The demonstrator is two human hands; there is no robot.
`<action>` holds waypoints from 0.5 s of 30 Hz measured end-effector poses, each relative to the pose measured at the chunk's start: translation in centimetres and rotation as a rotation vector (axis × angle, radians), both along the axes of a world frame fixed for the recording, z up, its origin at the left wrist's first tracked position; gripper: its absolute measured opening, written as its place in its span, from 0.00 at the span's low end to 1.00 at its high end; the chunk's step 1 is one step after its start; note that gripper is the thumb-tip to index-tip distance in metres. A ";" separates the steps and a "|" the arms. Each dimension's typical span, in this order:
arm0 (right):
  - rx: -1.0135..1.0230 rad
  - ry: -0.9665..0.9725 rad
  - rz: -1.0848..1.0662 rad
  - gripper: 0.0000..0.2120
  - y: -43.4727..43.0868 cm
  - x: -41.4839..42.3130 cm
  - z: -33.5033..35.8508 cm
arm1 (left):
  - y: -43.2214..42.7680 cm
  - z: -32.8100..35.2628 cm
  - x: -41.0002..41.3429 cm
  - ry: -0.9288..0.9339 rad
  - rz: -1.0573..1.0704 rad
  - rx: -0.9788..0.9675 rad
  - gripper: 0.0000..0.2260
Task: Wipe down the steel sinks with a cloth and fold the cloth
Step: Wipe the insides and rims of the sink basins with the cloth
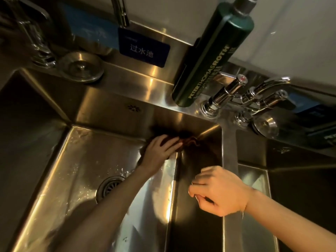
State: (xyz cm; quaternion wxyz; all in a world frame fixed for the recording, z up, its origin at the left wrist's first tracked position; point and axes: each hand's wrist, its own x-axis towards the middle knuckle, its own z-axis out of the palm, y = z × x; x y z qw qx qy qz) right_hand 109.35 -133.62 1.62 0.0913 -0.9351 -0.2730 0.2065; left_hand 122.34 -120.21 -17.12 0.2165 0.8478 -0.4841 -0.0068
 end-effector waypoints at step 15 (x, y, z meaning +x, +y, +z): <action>-0.087 0.029 0.033 0.05 0.1 0.2 0.3 | 7.0 0.0 1.9 0.126 -0.218 0.523 0.30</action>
